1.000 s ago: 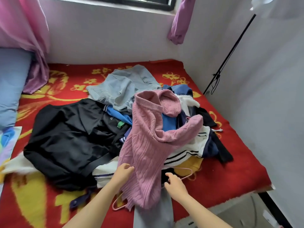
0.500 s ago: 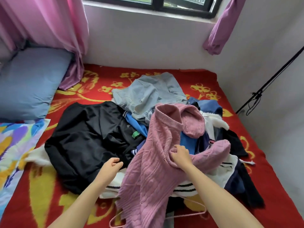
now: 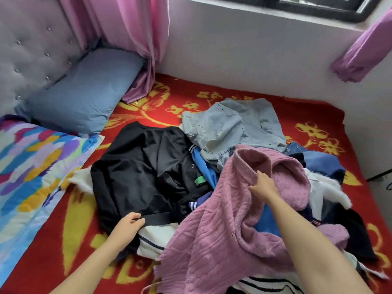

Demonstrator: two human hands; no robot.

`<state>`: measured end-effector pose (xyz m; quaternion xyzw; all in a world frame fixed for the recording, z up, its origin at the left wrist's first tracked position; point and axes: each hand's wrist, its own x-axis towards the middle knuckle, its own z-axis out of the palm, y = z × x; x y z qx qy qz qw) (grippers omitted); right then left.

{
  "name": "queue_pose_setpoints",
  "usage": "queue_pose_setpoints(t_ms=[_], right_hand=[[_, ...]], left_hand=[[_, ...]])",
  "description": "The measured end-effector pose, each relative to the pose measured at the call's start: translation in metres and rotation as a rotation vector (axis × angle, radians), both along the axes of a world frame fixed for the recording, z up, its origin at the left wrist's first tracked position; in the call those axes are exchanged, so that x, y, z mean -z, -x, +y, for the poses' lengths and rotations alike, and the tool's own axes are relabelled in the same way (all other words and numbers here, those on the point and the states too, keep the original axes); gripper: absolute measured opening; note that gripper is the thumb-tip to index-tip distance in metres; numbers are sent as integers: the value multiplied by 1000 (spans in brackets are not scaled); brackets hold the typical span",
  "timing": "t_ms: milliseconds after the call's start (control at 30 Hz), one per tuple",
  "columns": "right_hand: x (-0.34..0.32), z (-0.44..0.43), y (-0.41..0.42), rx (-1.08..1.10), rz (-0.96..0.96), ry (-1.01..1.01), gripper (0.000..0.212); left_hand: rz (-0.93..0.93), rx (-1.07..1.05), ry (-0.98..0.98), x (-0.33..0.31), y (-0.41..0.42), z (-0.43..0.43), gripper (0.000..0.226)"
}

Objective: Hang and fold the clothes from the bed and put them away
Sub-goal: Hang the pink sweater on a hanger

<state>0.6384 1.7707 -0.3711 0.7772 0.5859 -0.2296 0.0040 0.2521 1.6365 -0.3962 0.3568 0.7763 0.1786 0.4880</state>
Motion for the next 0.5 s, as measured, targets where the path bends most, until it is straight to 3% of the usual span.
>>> queue_pose_setpoints(t_ms=[100, 233, 300, 400, 500], right_hand=[[5, 14, -4, 20, 14, 45, 75], [19, 4, 0, 134, 51, 84, 39], [28, -14, 6, 161, 41, 66, 33], [25, -37, 15, 133, 102, -115, 23], [-1, -56, 9, 56, 254, -370, 46]], left_hand=[[13, -4, 14, 4, 3, -4, 25], [-16, -30, 7, 11, 4, -9, 19], [-41, -52, -1, 10, 3, -10, 15], [-44, -37, -13, 5, 1, -9, 9], [-71, 1, -41, -3, -7, -5, 8]])
